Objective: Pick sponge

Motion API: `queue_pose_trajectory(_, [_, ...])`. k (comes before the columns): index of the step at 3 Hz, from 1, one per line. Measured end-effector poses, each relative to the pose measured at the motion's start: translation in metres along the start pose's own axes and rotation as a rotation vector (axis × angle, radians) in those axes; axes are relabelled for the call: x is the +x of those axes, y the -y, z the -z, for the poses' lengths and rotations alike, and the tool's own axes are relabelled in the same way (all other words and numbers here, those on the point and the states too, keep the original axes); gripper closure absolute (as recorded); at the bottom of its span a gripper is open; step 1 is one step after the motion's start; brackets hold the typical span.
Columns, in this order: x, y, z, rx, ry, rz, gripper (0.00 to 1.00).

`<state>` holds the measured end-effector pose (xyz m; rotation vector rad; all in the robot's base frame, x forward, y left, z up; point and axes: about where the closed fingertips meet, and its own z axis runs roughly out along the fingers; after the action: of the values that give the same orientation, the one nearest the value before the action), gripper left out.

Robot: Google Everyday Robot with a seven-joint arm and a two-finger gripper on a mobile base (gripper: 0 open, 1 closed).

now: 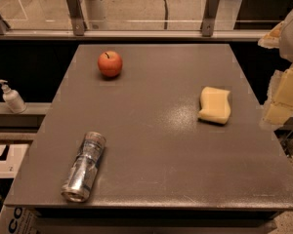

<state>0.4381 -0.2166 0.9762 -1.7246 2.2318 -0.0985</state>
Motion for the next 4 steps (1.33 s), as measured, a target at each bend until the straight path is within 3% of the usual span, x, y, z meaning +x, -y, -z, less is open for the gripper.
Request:
queue_pose_trajectory(2, [0.007,0.005,-0.017,0.006,0.029,-0.027,0.0])
queue_pose_trajectory(4, [0.02,0.021,-0.069,0.022,0.094,-0.065,0.0])
